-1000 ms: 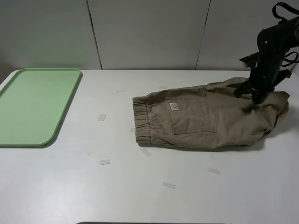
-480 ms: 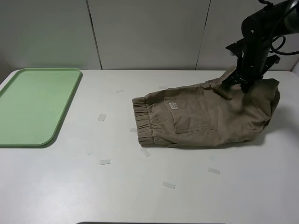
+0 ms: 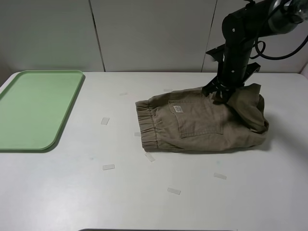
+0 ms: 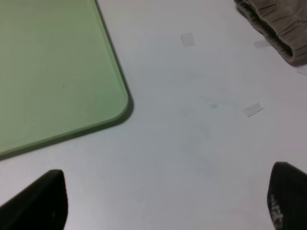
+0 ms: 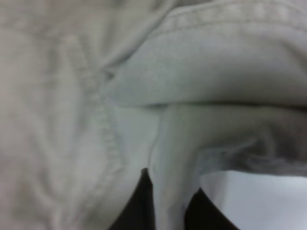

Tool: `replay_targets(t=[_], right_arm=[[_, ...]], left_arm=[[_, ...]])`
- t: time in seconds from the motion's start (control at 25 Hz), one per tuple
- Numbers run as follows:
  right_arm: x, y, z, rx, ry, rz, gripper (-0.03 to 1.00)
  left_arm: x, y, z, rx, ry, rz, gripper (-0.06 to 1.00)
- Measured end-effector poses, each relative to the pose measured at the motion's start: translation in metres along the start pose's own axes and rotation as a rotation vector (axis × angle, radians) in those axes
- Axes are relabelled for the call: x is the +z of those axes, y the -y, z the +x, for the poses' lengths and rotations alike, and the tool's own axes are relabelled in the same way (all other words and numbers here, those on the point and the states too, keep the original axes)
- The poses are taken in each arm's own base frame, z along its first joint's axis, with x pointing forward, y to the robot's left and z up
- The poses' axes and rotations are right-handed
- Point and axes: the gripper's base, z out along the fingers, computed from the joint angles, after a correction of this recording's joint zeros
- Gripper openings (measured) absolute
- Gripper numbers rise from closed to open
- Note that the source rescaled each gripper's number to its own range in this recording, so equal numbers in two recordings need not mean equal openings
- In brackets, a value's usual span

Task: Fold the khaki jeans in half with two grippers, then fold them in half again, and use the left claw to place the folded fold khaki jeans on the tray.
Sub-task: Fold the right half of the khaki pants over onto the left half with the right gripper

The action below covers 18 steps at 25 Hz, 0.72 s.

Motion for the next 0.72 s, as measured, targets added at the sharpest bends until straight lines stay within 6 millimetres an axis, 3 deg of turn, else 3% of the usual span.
replay_targets(t=[0.36,0.72], right_arm=[[-0.020,-0.038,0.001,-0.049,0.007,-0.103,0.04],[-0.030,-0.054,-0.001,-0.011,0.039,-0.220,0.04]], left_arm=[[0.000,0.000,0.000,0.000,0.000,0.000,0.81],[0.000,0.000,0.000,0.000,0.000,0.000,0.81]])
